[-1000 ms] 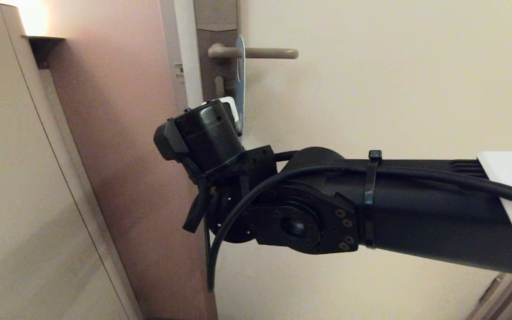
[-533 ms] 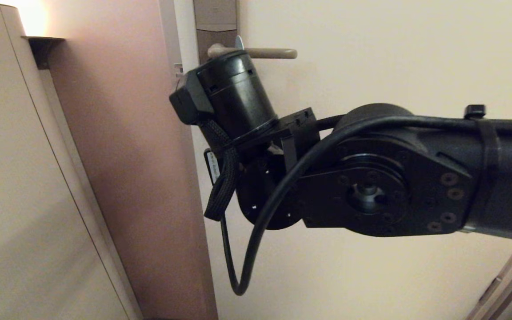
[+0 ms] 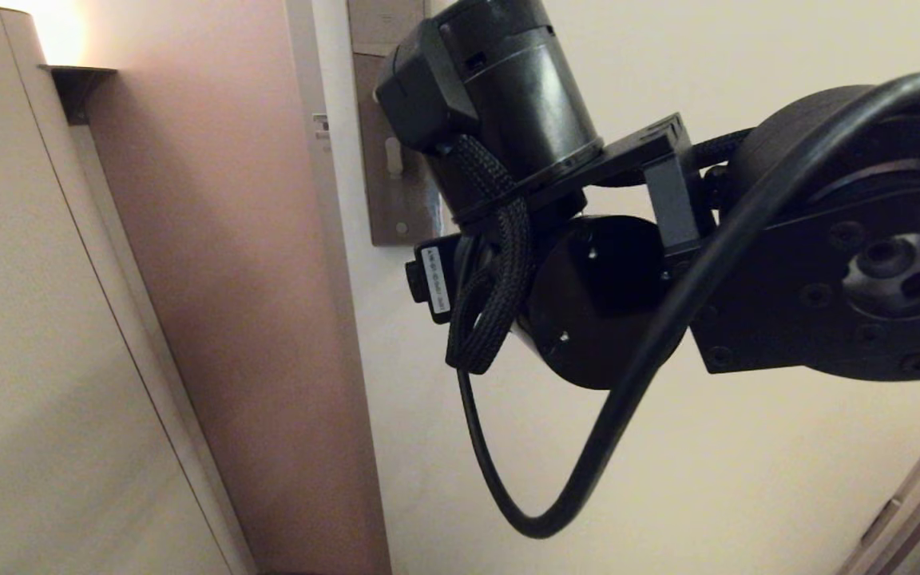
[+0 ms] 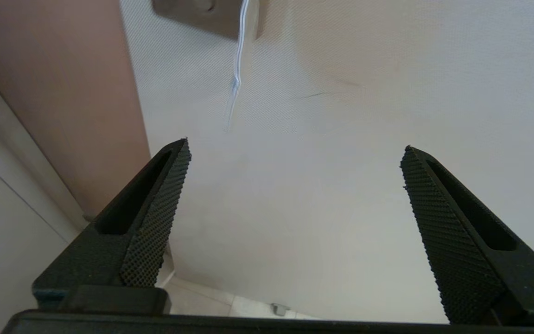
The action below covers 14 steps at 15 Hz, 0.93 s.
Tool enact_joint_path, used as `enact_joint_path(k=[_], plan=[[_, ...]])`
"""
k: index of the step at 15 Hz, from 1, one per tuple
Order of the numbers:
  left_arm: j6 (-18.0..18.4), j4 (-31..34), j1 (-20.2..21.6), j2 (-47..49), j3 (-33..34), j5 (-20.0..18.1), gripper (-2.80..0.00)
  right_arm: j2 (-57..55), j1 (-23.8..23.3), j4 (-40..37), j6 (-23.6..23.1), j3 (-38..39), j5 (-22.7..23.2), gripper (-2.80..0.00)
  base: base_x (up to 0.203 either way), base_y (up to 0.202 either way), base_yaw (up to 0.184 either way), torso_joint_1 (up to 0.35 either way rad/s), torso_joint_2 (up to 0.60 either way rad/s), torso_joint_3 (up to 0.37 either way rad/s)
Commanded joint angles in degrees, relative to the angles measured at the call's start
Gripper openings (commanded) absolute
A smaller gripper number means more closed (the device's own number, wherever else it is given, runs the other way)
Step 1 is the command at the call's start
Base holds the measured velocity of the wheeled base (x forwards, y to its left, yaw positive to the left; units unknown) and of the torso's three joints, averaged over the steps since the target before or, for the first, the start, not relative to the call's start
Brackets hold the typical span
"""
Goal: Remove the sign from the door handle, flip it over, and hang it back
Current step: Hang the sign back with the other side facing out
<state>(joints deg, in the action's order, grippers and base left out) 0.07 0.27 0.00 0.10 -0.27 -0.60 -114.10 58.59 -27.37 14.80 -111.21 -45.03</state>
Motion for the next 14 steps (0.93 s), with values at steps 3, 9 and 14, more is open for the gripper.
enact_joint_path(k=[3,9,14], plan=[[0.0,0.0,0.0,0.0,0.0,0.0,-2.8,0.4,-0.2,0.1,0.4,0.2,-0.3,0.0,0.0,0.0,0.0,0.0,0.0,0.0],[0.0,0.0,0.0,0.0,0.0,0.0,-2.8,0.0,-0.2,0.1,0.9,0.2,-0.2,0.0,0.0,0.0,0.0,0.0,0.0,0.0],[0.0,0.0,0.0,0.0,0.0,0.0,-2.8,-0.7,-0.2,0.7,0.9,0.1,-0.3,-2.8,0.0,0.0,0.0,0.0,0.0,0.0]])
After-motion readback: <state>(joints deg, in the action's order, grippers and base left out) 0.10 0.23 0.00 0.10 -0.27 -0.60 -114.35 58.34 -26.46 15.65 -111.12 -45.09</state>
